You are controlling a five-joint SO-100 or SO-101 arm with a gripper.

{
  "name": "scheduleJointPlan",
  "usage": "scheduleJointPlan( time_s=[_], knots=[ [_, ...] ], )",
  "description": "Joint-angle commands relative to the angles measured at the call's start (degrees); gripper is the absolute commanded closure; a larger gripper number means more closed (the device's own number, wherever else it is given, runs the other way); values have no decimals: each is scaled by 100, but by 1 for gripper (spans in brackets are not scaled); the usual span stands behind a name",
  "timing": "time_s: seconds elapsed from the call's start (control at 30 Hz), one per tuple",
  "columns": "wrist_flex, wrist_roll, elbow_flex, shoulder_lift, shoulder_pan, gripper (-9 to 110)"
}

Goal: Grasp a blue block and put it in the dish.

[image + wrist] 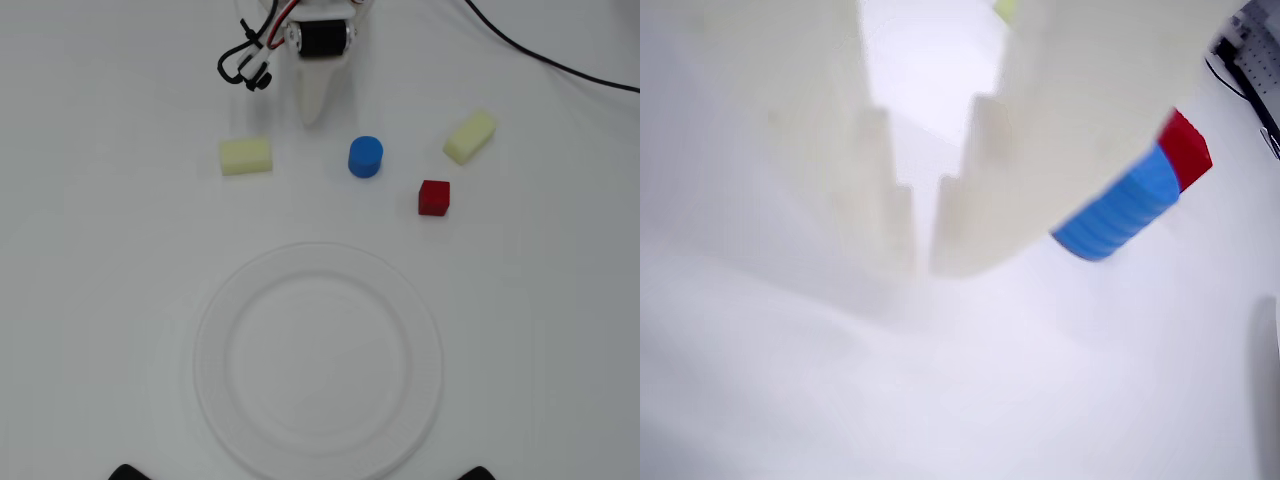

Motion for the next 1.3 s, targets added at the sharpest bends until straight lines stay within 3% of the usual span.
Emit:
scheduleJointPlan(
  time_s=[0.0,0.2,0.33,0.73,0.9,1.27],
  knots=[
    [35,18,598,932,123,101],
    [35,18,598,932,123,101],
    [44,-527,606,932,-281,101],
    [-281,-316,571,940,-79,101],
    [-290,-114,-149,782,149,98],
    [-158,316,-3296,-4157,-220,92]
  ],
)
